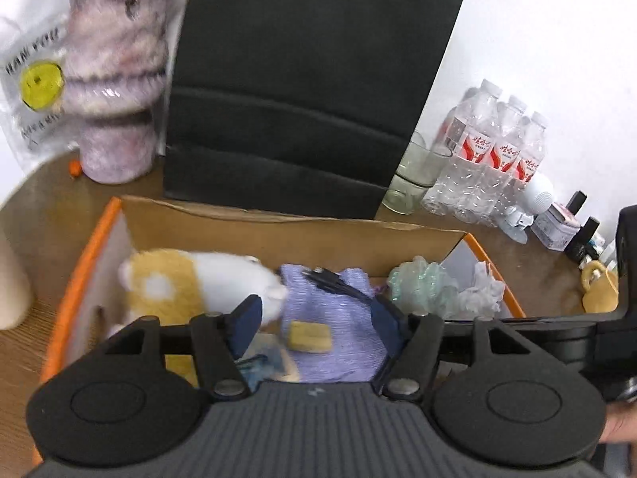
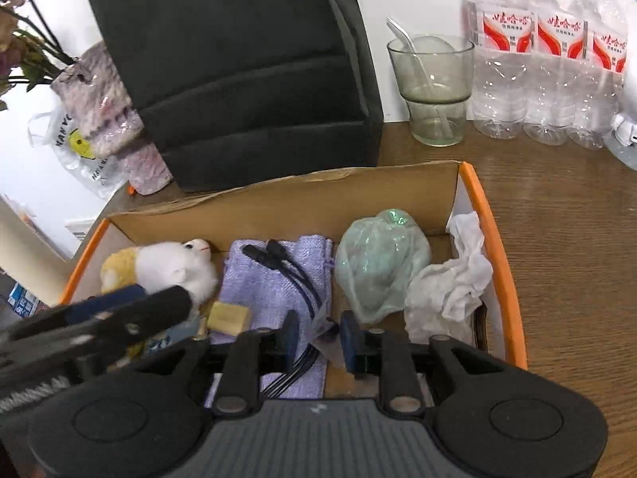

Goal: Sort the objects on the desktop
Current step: 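Carry the soap bar and wrapper into the cardboard box and open both grippers, then move both tools back toward the red rose on the table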

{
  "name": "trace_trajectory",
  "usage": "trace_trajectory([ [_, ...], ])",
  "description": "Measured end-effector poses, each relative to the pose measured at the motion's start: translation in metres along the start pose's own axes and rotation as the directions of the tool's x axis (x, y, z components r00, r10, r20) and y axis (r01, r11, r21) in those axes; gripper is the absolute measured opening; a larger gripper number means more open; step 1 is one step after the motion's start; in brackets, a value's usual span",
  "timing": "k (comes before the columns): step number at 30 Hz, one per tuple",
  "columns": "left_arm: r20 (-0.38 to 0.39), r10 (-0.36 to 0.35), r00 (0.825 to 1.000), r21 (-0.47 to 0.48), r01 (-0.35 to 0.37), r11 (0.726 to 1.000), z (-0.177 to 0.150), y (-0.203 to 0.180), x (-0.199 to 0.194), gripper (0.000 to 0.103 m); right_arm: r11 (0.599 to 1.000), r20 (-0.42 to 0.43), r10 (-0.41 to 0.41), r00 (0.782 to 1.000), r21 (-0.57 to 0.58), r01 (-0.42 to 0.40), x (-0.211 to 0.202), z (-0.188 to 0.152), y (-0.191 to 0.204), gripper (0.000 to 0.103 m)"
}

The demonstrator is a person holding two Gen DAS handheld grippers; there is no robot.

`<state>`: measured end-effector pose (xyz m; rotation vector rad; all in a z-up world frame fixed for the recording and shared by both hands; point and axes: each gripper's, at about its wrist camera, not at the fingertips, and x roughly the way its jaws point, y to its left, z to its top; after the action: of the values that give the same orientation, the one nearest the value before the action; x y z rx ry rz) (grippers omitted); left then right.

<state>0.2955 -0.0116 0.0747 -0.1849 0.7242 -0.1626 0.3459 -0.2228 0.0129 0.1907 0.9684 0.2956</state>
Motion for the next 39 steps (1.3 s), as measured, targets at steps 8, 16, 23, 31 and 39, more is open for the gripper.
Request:
trace_trajectory([
  [8, -0.053, 0.168, 0.984, -0.016, -0.169, 0.985, 0.009, 0.012, -0.039, 0.095, 1.000, 0.015, -0.007, 1.000, -0.016, 0.008, -0.052, -0.005, 0.004, 0.046],
  [16, -0.092, 0.290, 0.953, 0.052, -0.286, 0.957, 0.001, 0.006, -0.082, 0.103, 0.993, 0.046, -0.097, 0.994, -0.063, 0.100, -0.105, -0.020, 0.019, 0.066],
  [23, 0.222, 0.277, 0.935, 0.103, -0.305, 0.947, -0.029, -0.014, -0.135, 0.103, 0.984, 0.235, -0.044, 0.971, -0.156, 0.083, -0.149, -0.053, 0.041, 0.069],
  [31, 0.343, 0.224, 0.912, 0.117, -0.278, 0.953, -0.069, -0.022, -0.151, 0.103, 0.963, 0.445, 0.020, 0.895, -0.251, 0.103, -0.164, -0.103, 0.049, 0.080],
  [39, 0.330, 0.242, 0.912, 0.092, -0.286, 0.954, -0.097, -0.022, -0.175, 0.103, 0.965, 0.429, 0.019, 0.903, -0.244, 0.096, -0.169, -0.136, 0.053, 0.080],
])
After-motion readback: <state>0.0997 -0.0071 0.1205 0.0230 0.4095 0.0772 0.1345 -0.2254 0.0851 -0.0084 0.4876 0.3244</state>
